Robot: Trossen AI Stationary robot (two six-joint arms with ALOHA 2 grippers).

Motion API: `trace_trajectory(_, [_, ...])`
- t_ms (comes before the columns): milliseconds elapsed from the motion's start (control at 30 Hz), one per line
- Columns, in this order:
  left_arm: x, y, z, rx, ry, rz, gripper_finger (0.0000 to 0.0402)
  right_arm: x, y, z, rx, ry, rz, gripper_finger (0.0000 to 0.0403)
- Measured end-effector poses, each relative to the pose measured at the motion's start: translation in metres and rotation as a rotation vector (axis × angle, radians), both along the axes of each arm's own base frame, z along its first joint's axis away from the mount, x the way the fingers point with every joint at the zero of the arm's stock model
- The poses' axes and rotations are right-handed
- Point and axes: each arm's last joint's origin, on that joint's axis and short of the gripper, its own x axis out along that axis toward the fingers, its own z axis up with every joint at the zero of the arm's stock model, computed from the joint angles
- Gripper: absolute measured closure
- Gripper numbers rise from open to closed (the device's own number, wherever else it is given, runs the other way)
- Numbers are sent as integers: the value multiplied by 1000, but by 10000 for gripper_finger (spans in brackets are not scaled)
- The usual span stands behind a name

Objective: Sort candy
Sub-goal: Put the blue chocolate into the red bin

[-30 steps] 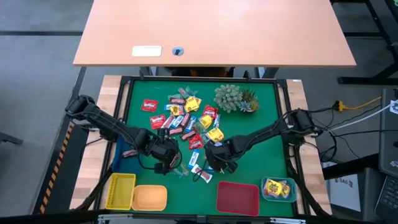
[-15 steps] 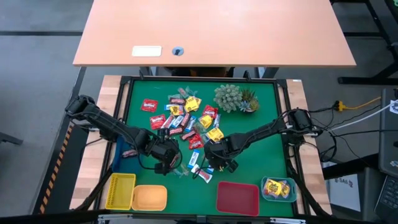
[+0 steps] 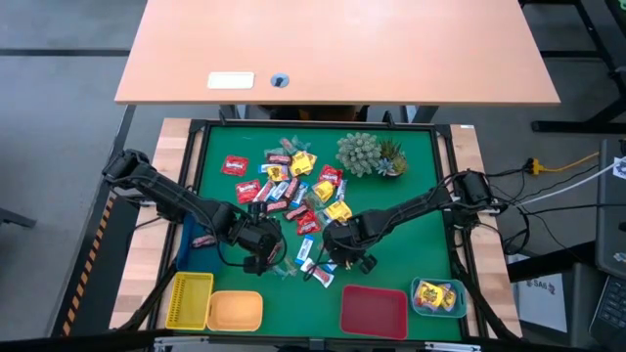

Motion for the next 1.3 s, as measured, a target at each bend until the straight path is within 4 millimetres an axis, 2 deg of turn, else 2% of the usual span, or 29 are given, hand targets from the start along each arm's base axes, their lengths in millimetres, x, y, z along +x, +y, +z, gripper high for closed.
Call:
trace_trajectory(100, [1,-1,1,-6,-14,0,260,3,1,4,5,2,-37,308])
trace_trajectory(233, [2,-1,1,-9,-20,0,260,8,2,13,2,19,-50,288])
trace_trajectory(533, [3,-1,2,-17,-39,1,260,15,5,58,-12,106,-51,296])
trace_trajectory(667, [4,-2,2,-22,-51,0,261,17,8,79,66,149,-86,295])
trace_trajectory(833, [7,-3,3,-34,-77,0,261,22,14,100,244,191,-169,291])
trace_trajectory(1000, [7,-4,3,-36,-81,-2,261,21,29,112,368,256,-246,291])
trace_trajectory(1100, [7,-4,3,-36,-81,-2,261,14,46,113,429,328,-251,291])
trace_trajectory(1300, [7,-4,3,-36,-82,-2,261,-6,83,113,385,400,-251,290])
